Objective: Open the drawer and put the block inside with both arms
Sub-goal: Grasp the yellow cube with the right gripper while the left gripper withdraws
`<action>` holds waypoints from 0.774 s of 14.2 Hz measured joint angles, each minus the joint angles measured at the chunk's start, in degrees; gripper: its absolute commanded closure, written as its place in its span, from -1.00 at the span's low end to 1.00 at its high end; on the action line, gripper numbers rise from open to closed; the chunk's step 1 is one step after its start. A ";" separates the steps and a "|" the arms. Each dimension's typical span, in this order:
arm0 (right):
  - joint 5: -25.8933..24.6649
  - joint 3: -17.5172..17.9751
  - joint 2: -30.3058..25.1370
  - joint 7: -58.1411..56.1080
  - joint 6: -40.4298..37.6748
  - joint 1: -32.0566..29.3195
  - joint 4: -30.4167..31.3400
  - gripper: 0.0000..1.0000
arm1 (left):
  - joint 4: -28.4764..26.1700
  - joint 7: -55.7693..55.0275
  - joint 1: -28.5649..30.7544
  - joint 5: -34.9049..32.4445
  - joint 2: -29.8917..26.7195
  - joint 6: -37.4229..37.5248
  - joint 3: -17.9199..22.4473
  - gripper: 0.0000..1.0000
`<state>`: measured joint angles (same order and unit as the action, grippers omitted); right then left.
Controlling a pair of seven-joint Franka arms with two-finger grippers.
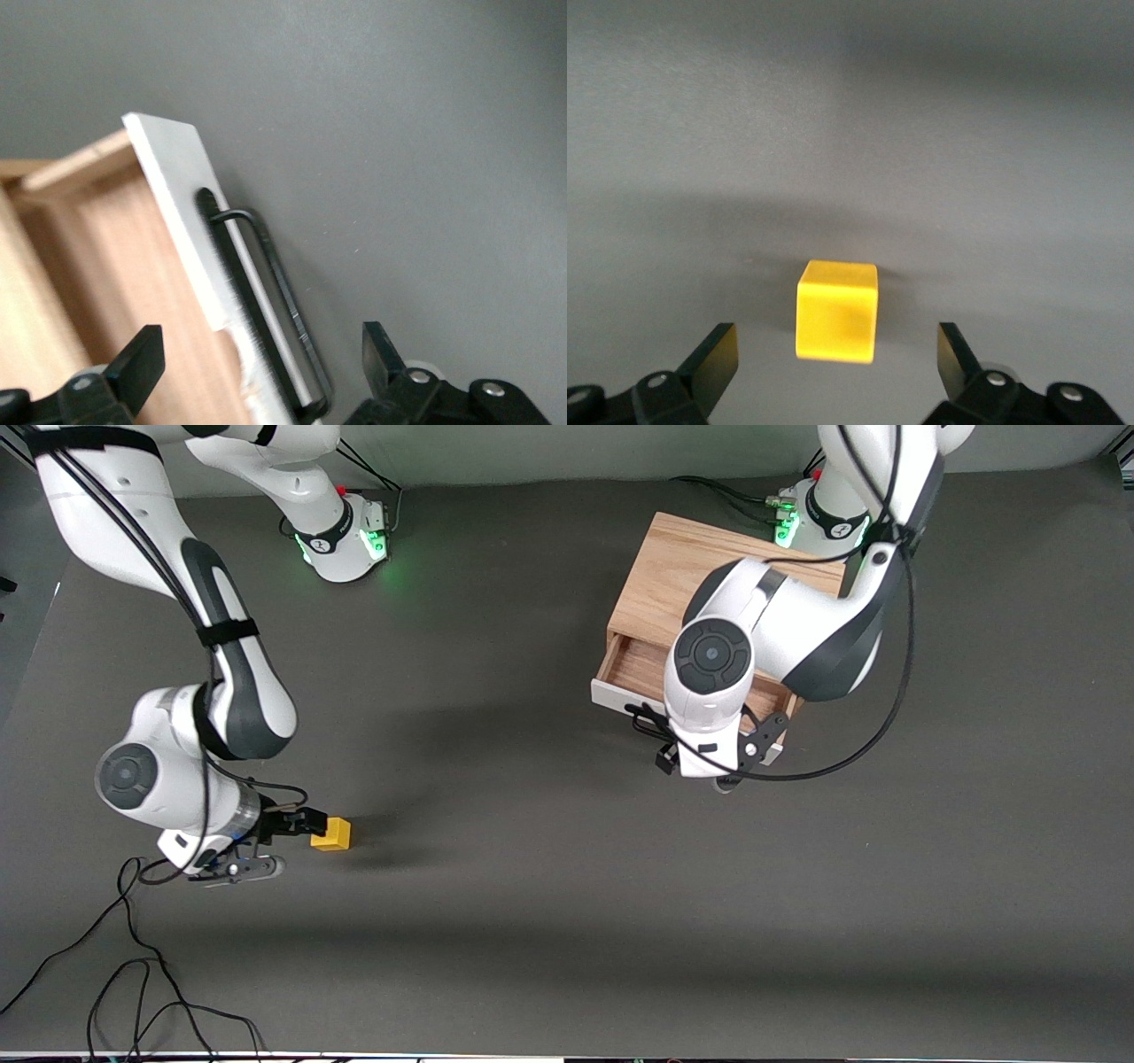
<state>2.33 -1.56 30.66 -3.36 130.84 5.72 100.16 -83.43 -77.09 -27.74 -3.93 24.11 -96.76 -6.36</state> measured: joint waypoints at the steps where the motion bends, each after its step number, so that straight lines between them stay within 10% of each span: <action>1: 0.20 0.00 1.43 0.02 1.26 0.03 0.28 -1.00 | 1.14 4.79 0.20 -0.01 -1.35 1.95 0.20 -0.99; 4: 0.32 -0.04 4.43 0.16 4.81 0.00 1.68 -0.96 | 2.19 23.50 3.19 -0.06 -6.92 5.40 0.75 -0.98; 8: 0.34 -0.05 5.61 0.27 6.24 0.00 3.31 0.76 | 2.16 50.49 10.66 -0.47 -12.48 8.36 1.32 -0.98; 11: 0.39 0.02 5.25 0.75 6.34 0.08 3.16 1.00 | 2.16 61.97 15.00 -1.07 -13.94 8.33 1.49 -0.99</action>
<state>2.72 -1.53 35.92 -2.61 137.18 5.81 103.32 -81.27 -15.12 -12.74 -5.00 10.17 -88.42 -4.87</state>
